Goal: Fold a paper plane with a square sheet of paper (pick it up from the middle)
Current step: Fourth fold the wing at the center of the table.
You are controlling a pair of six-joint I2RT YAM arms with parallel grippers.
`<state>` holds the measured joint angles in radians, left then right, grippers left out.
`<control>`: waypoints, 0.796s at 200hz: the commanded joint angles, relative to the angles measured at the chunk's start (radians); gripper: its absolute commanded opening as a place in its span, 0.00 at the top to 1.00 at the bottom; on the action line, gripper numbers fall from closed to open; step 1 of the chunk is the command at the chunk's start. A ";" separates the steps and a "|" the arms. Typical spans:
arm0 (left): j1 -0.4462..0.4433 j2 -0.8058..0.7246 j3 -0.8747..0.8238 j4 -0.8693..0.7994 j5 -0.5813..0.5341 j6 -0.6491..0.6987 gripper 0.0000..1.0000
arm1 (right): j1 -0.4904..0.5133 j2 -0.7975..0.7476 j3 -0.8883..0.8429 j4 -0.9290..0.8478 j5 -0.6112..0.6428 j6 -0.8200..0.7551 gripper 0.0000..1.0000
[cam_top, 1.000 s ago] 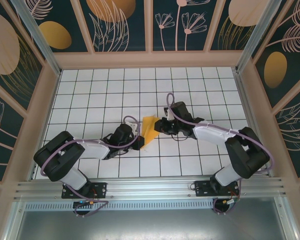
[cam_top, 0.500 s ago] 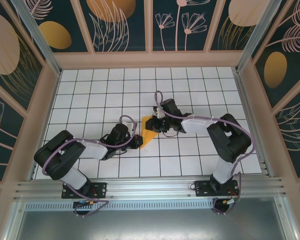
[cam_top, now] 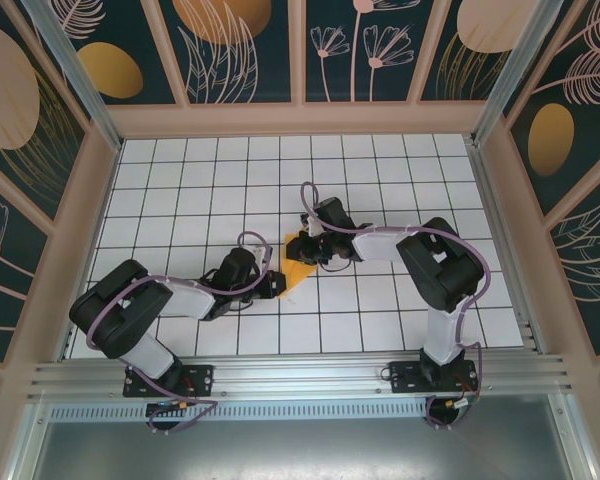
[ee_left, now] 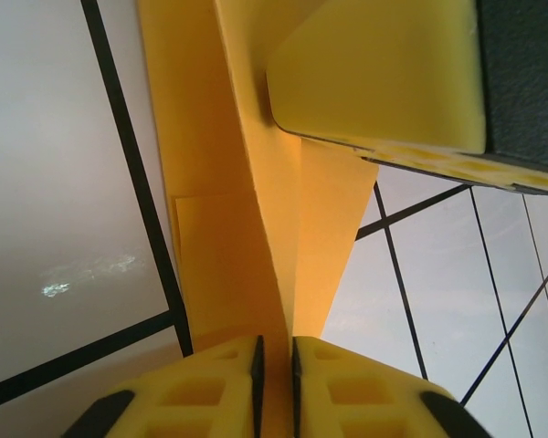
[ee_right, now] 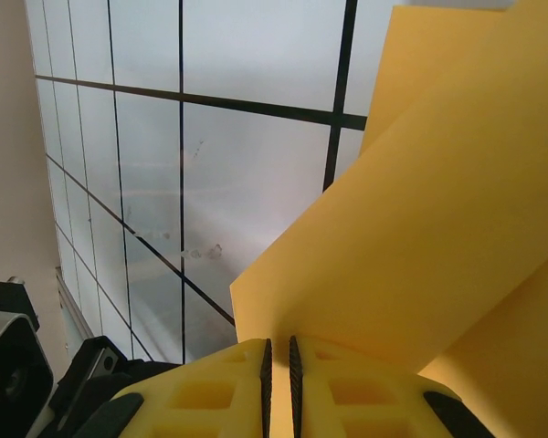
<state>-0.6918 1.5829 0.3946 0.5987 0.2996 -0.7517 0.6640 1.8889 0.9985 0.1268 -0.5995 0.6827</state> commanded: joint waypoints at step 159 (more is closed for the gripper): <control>0.017 0.011 -0.013 0.012 0.046 0.009 1.00 | -0.003 -0.054 0.010 -0.051 0.042 -0.020 0.82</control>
<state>-0.6903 1.5738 0.3954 0.5503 0.2970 -0.7090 0.6640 1.8874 1.0103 0.1020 -0.5762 0.6819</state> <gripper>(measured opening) 0.056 0.177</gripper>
